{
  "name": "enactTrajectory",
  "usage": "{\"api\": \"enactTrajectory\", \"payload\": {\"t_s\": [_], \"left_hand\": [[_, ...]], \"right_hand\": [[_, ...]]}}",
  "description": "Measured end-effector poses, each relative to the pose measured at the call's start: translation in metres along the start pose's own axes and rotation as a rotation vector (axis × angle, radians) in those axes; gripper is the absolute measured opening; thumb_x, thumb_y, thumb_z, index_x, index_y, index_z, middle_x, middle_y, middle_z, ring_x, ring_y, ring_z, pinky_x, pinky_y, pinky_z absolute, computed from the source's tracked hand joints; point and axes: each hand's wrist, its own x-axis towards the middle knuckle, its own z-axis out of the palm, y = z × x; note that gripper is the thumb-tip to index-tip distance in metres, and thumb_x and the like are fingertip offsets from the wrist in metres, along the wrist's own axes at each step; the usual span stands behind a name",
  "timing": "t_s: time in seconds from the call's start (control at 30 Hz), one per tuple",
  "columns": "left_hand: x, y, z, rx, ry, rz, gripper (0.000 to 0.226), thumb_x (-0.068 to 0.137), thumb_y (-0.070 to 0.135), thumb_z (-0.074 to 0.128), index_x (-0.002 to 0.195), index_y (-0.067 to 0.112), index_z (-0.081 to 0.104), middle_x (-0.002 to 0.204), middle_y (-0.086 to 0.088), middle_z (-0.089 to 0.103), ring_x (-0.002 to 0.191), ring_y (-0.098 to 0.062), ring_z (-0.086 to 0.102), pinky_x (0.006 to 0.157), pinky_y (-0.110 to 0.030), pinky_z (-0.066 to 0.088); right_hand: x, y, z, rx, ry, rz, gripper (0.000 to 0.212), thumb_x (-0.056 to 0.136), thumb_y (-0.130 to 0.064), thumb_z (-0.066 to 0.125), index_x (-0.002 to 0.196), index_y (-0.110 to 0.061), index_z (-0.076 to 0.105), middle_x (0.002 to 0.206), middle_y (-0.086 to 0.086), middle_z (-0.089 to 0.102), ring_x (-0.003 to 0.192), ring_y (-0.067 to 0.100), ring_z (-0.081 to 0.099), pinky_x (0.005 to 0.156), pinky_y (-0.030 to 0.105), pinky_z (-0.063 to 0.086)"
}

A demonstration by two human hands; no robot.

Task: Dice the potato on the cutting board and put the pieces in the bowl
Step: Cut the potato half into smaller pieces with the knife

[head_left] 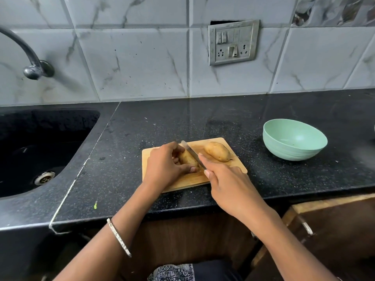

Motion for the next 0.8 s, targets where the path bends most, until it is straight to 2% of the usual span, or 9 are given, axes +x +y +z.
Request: {"api": "enactTrajectory", "payload": {"t_s": [0.1, 0.33, 0.5, 0.7, 0.8], "left_hand": [[0.000, 0.001, -0.002, 0.002, -0.003, 0.002, 0.062, 0.052, 0.041, 0.094, 0.105, 0.020, 0.070, 0.093, 0.010, 0.069, 0.086, -0.004, 0.066, 0.084, -0.033, 0.059], [-0.001, 0.003, -0.004, 0.004, -0.005, 0.009, 0.057, 0.054, 0.039, 0.094, 0.104, 0.022, 0.072, 0.089, 0.013, 0.068, 0.083, -0.001, 0.066, 0.082, -0.029, 0.059], [0.000, 0.002, -0.005, 0.008, -0.003, -0.006, 0.054, 0.053, 0.037, 0.095, 0.100, 0.023, 0.073, 0.090, 0.011, 0.071, 0.080, -0.004, 0.068, 0.082, -0.034, 0.059], [-0.001, 0.003, -0.004, 0.033, 0.019, -0.003, 0.051, 0.055, 0.033, 0.094, 0.101, 0.023, 0.074, 0.094, 0.007, 0.075, 0.084, -0.008, 0.070, 0.085, -0.035, 0.057], [-0.001, 0.004, -0.004, 0.024, 0.026, -0.014, 0.050, 0.054, 0.032, 0.095, 0.099, 0.022, 0.075, 0.089, 0.007, 0.074, 0.081, -0.010, 0.070, 0.083, -0.037, 0.057]], "right_hand": [[0.001, 0.001, -0.001, 0.031, 0.000, -0.013, 0.049, 0.109, -0.035, 0.033, 0.154, -0.050, 0.025, 0.121, 0.002, 0.065, 0.110, 0.029, 0.059, 0.086, 0.043, 0.052], [0.002, -0.001, -0.007, 0.018, -0.008, -0.024, 0.048, 0.109, -0.036, 0.033, 0.153, -0.052, 0.026, 0.129, 0.002, 0.062, 0.117, 0.029, 0.057, 0.092, 0.044, 0.051], [0.005, -0.005, 0.000, -0.075, 0.006, -0.034, 0.051, 0.109, -0.033, 0.034, 0.155, -0.050, 0.022, 0.120, 0.004, 0.065, 0.106, 0.032, 0.060, 0.078, 0.041, 0.049], [0.030, -0.015, 0.013, -0.107, 0.039, -0.033, 0.061, 0.106, -0.019, 0.041, 0.158, -0.044, 0.021, 0.127, 0.002, 0.065, 0.111, 0.031, 0.059, 0.077, 0.039, 0.045], [0.027, -0.010, 0.017, -0.093, 0.050, -0.036, 0.061, 0.106, -0.022, 0.040, 0.157, -0.046, 0.018, 0.125, 0.004, 0.065, 0.110, 0.032, 0.060, 0.080, 0.042, 0.048]]}}
